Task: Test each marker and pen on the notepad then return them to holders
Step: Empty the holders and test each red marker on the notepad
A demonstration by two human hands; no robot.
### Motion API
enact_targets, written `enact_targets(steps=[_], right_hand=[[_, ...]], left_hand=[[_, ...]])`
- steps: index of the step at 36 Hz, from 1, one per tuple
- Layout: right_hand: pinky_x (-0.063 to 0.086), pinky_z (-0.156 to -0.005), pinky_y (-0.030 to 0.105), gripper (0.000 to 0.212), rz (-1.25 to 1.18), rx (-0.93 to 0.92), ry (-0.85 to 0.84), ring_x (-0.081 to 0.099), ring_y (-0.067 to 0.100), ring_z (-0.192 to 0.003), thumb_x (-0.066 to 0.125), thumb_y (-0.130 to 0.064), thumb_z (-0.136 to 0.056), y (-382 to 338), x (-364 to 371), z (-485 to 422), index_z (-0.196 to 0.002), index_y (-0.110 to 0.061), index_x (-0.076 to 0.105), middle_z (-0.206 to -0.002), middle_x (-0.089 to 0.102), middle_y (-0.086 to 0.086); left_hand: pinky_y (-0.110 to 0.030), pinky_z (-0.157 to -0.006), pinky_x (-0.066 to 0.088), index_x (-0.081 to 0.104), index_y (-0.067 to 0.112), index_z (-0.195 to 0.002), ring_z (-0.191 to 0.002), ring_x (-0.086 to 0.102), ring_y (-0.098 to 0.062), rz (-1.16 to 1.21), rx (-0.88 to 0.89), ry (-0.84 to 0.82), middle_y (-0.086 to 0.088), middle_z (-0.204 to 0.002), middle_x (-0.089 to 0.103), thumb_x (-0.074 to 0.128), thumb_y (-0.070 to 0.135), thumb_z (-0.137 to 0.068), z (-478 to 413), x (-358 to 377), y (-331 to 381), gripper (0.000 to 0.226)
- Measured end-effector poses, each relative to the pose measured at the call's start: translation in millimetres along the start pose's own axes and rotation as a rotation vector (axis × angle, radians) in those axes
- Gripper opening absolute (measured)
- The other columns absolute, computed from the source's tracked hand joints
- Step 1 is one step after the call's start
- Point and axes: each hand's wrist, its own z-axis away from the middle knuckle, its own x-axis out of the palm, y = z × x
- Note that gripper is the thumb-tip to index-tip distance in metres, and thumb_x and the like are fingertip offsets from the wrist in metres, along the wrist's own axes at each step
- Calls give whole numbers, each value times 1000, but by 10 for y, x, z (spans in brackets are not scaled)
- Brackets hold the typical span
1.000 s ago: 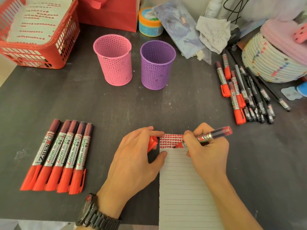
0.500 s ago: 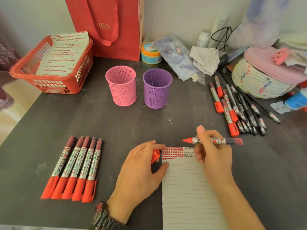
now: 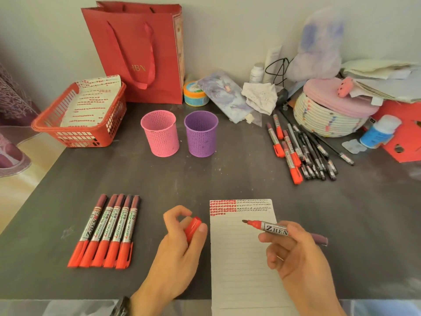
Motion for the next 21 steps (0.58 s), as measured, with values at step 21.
enact_targets(steps=[21], right_hand=[[47, -42, 24, 29, 190, -88, -61, 57, 20, -47, 70, -44, -66, 82, 123, 315, -76, -18, 77, -71, 70, 25]], left_hand=[[-18, -68, 46, 51, 50, -112, -84, 59, -11, 1, 46, -124, 22, -103, 66, 52, 66, -84, 325, 8, 219, 33]])
